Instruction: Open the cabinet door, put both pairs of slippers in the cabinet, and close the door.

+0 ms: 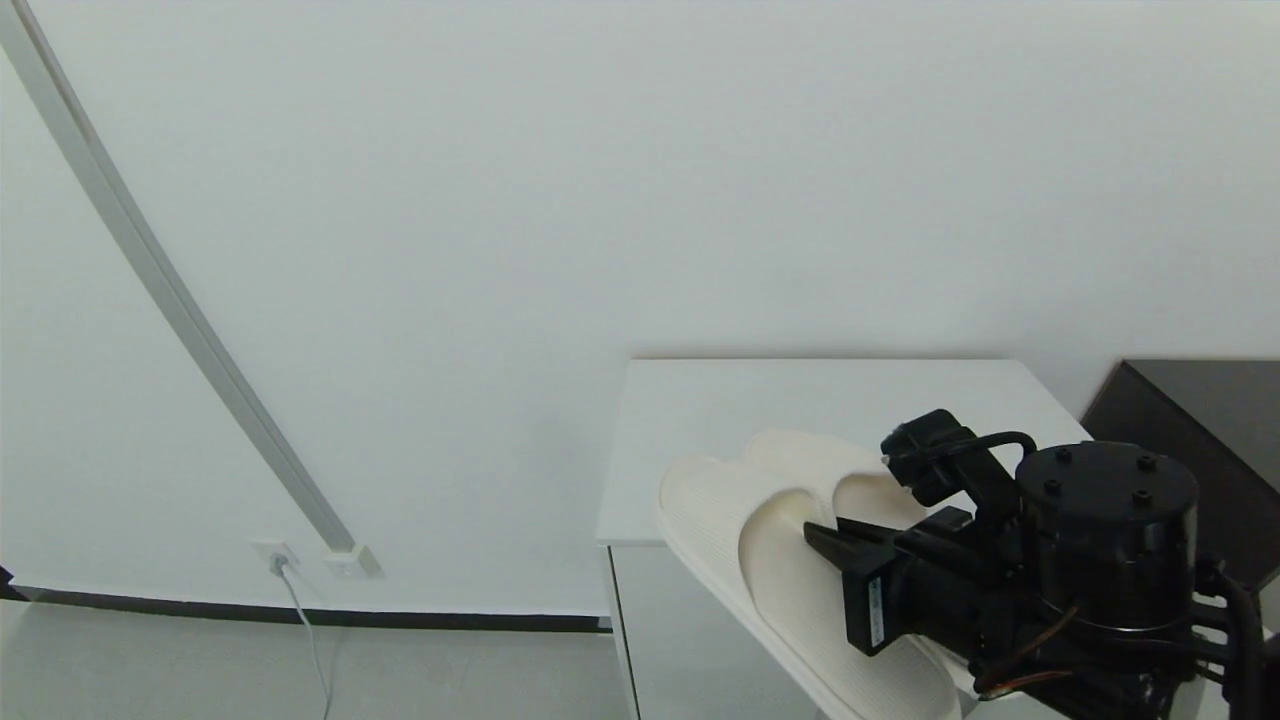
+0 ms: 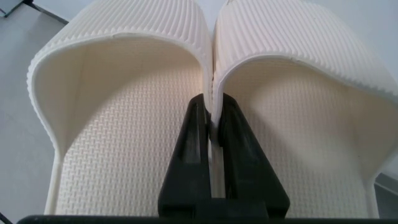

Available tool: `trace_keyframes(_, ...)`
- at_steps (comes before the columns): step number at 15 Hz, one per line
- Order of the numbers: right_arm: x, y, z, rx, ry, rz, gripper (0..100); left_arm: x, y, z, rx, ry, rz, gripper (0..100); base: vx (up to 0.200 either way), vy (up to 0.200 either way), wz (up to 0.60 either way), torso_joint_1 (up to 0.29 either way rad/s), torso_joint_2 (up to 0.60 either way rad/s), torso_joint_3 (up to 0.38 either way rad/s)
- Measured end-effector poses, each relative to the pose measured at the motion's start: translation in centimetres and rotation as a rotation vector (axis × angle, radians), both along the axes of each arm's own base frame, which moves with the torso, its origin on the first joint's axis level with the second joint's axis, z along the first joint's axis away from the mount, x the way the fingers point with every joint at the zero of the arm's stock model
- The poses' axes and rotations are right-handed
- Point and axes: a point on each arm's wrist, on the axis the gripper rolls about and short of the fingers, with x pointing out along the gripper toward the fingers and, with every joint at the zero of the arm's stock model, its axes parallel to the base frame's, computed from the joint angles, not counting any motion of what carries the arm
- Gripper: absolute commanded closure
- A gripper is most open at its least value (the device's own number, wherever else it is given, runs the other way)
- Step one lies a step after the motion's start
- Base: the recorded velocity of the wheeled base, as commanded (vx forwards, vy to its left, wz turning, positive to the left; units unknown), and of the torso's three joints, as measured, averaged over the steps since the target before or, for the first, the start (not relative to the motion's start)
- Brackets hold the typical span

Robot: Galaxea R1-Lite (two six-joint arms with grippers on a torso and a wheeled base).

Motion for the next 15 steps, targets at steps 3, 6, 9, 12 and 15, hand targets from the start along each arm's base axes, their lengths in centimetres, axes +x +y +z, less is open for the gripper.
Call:
trace_keyframes(3, -0.28, -0.11, -0.06, -0.003, 0.001, 0.004, 100, 0.00, 0.00, 0.00, -0.003, 0.000, 0.001, 100, 0.000, 0.000, 0.00, 0.000, 0.00, 0.000)
trace_keyframes(6, -0.36, -0.12, -0.04, -0.002, 0.000, 0.006, 100, 0.00, 0.00, 0.00, -0.001, 0.000, 0.001, 100, -0.200, 0.000, 0.00, 0.010, 0.00, 0.002)
trace_keyframes(9, -0.40, -0.05, -0.11, -0.004, 0.002, 0.010, 100, 0.00, 0.00, 0.00, -0.001, 0.000, 0.001, 100, -0.200, 0.000, 0.00, -0.007, 0.00, 0.001)
trace_keyframes(12, -0.40, 0.05, -0.33, -0.011, 0.008, 0.013, 100, 0.00, 0.00, 0.00, -0.001, 0.000, 0.001, 100, -0.200, 0.000, 0.00, 0.001, 0.01, 0.002)
trace_keyframes(15, -0.43, 0.01, -0.45, -0.012, 0.003, 0.013, 100, 0.00, 0.00, 0.00, -0.001, 0.000, 0.001, 100, -0.067, 0.000, 0.00, 0.001, 0.00, 0.001)
